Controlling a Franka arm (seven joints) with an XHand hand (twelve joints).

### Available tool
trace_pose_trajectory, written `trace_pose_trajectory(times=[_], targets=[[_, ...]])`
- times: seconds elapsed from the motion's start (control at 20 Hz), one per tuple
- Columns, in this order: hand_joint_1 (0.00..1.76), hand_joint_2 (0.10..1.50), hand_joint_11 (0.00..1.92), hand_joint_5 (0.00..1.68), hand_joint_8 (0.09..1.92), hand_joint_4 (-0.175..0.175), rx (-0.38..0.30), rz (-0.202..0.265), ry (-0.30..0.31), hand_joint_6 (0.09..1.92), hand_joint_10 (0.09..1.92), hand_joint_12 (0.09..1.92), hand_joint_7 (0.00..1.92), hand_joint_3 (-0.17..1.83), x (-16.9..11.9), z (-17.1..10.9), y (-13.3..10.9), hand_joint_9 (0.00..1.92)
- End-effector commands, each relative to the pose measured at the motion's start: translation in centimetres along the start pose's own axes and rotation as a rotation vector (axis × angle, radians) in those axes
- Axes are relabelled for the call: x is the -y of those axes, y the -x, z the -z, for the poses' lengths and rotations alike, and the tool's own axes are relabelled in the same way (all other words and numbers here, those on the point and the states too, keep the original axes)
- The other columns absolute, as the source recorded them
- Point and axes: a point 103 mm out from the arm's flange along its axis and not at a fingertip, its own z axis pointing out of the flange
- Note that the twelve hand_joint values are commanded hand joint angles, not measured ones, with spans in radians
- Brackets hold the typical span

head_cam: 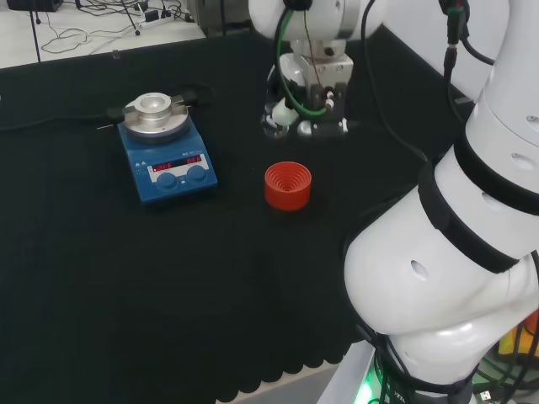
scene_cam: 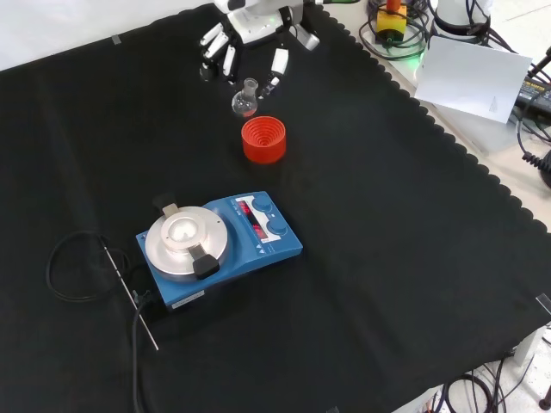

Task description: Place the round-bottom flask on the heater.

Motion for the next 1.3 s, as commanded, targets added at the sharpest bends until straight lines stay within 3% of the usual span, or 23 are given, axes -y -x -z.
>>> trace_pose_trajectory(times=[0.05,0.5,0.85,1.3], targets=[[1.10,0.63,0.35,1.15,0.71,0.175,0.032,0.017,-0.018,0.98,0.62,1.34,0.42,0.83,-2.9,2.5,-2.6,0.64],[1.10,0.63,0.35,1.15,0.71,0.175,-0.002,0.051,-0.034,0.98,0.62,1.34,0.42,0.84,-8.6,4.1,-5.4,0.64],[1.10,0.62,0.35,1.15,0.71,0.175,-0.011,0.136,-0.049,0.98,0.62,1.34,0.42,0.84,-12.7,4.4,-9.5,0.64],[1.10,0.62,0.35,1.15,0.72,0.175,0.008,0.232,-0.079,0.98,0.62,1.34,0.42,0.84,-15.8,3.3,-14.9,0.64]])
